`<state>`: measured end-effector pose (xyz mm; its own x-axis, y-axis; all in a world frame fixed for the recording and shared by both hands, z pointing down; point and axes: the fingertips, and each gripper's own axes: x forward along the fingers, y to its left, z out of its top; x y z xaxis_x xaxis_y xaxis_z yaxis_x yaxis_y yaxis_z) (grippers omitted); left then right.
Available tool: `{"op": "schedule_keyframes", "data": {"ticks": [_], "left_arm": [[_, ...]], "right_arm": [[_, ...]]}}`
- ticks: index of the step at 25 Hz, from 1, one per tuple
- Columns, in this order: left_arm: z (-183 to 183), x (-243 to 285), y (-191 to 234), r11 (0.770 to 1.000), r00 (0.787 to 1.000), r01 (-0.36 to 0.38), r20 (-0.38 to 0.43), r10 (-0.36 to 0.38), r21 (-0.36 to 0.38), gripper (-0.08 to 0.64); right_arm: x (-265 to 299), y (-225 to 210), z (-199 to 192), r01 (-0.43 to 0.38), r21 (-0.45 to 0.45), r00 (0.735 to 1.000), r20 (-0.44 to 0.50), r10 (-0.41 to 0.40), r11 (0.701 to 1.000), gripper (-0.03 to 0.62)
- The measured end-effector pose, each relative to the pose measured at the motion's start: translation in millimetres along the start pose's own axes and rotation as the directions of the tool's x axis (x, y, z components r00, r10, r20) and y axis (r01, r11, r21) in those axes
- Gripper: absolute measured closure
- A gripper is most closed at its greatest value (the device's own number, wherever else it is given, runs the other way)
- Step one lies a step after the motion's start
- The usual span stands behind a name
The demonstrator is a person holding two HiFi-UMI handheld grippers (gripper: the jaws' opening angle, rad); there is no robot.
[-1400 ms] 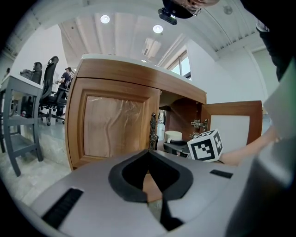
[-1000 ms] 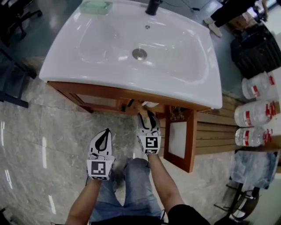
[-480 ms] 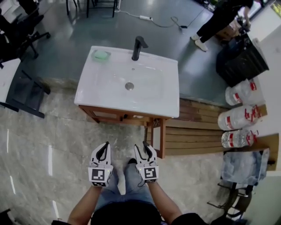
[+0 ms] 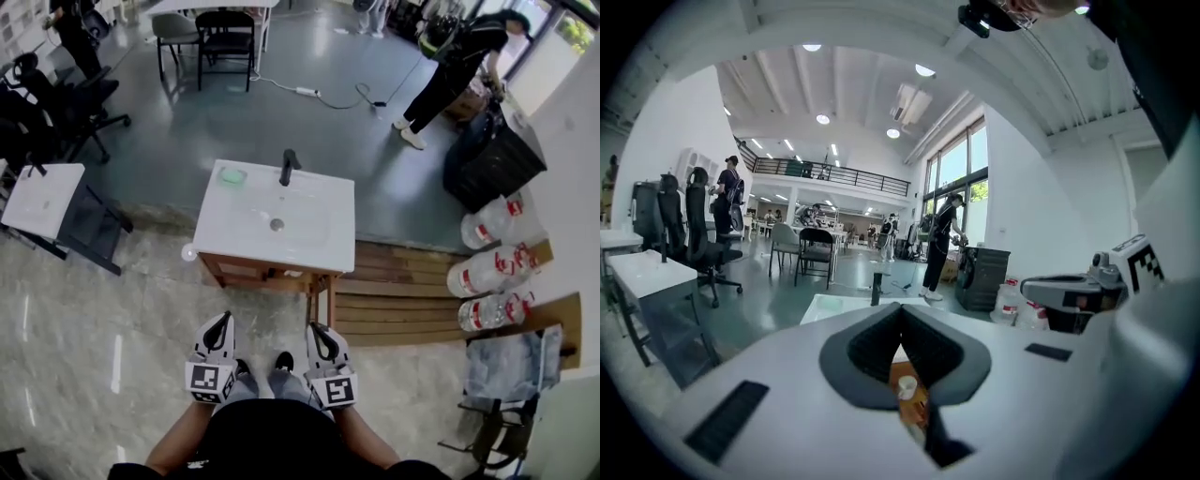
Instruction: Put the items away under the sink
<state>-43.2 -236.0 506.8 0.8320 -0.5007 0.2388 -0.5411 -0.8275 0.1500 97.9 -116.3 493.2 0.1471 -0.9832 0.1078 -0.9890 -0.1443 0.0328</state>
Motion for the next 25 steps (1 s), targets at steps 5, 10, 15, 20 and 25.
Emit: {"op": "schedule_keyframes", "data": {"ticks": [5, 10, 15, 20, 25], "left_arm": [[42, -32, -11, 1.0, 0.997, -0.007, 0.081, 0.005, 0.018, 0.555], [54, -46, -14, 0.999, 0.992, -0.033, 0.12, 0.035, -0.015, 0.555], [56, -48, -17, 1.0, 0.993, -0.011, 0.118, 0.009, 0.02, 0.555], [56, -43, -22, 1.0, 0.992, 0.008, 0.122, -0.011, 0.025, 0.555], [50, -40, -29, 0.999, 0.992, 0.02, 0.121, -0.025, 0.037, 0.555]], "right_arm": [[-31, -1, 48, 0.055, 0.021, 0.994, 0.088, -0.057, 0.998, 0.572], [-40, -12, 46, 0.129, 0.068, 0.988, 0.081, -0.135, 0.989, 0.572], [-42, -12, 60, 0.14, 0.001, 0.983, 0.121, -0.14, 0.99, 0.574], [-42, -15, 65, 0.154, 0.016, 0.977, 0.148, -0.154, 0.988, 0.574], [-47, -19, 65, 0.165, 0.002, 0.975, 0.148, -0.163, 0.986, 0.574]]}}
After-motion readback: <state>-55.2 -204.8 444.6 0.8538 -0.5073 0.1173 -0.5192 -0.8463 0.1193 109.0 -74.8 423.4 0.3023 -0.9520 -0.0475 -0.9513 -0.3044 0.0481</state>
